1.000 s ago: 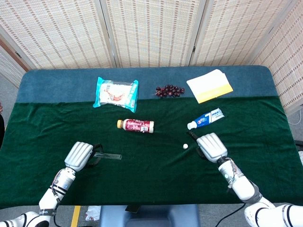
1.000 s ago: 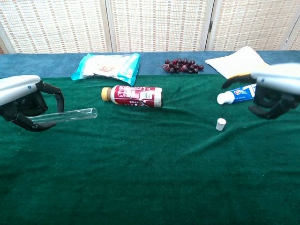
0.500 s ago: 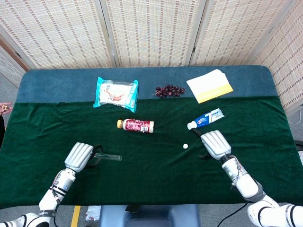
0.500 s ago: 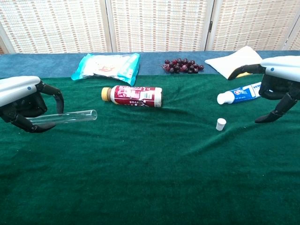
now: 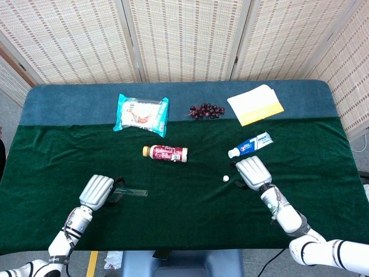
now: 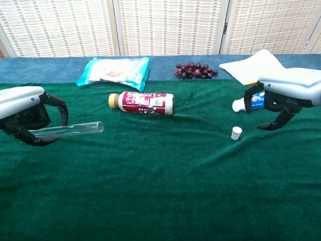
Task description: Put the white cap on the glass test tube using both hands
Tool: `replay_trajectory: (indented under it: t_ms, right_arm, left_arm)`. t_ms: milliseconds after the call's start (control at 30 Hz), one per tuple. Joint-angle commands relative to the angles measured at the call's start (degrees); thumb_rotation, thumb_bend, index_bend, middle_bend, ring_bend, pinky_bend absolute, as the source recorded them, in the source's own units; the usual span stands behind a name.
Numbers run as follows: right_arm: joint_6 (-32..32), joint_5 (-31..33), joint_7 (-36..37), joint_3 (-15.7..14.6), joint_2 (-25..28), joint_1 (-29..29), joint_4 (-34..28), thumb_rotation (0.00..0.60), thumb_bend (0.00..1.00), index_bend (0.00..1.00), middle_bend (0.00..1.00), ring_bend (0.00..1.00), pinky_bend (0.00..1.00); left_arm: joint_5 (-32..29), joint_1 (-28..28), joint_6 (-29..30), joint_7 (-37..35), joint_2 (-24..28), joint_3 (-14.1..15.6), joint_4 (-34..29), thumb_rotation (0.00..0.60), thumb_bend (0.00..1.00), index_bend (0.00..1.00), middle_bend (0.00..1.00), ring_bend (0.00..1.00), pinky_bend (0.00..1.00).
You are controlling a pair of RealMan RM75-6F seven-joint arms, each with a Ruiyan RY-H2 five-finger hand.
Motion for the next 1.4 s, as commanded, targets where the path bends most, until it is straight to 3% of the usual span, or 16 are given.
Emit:
replay_trajectory:
  t_ms: [33,1400]
  right_arm:
    - [-0.9,1.0,-0.9,0.3,-0.9,0.6,0.8,0.565,0.34,0.44,0.99,1.0,1.0]
    - [-3.6,9.8,-11.0,-0.2,-7.4,5.5,4.3,0.567,0.43,0.46,0.99,1.0,1.0]
  left_arm:
    - [-0.2,-0.1,-0.2,0.0,-0.2,-0.1,0.2,0.6,0.5,0.65,1.0,1.0,0.89]
    - [-0.6,0.0,-0.8,-1.2,-0.8,0.1,1.8,0.6,0.49,0.65,1.0,1.0,0.89]
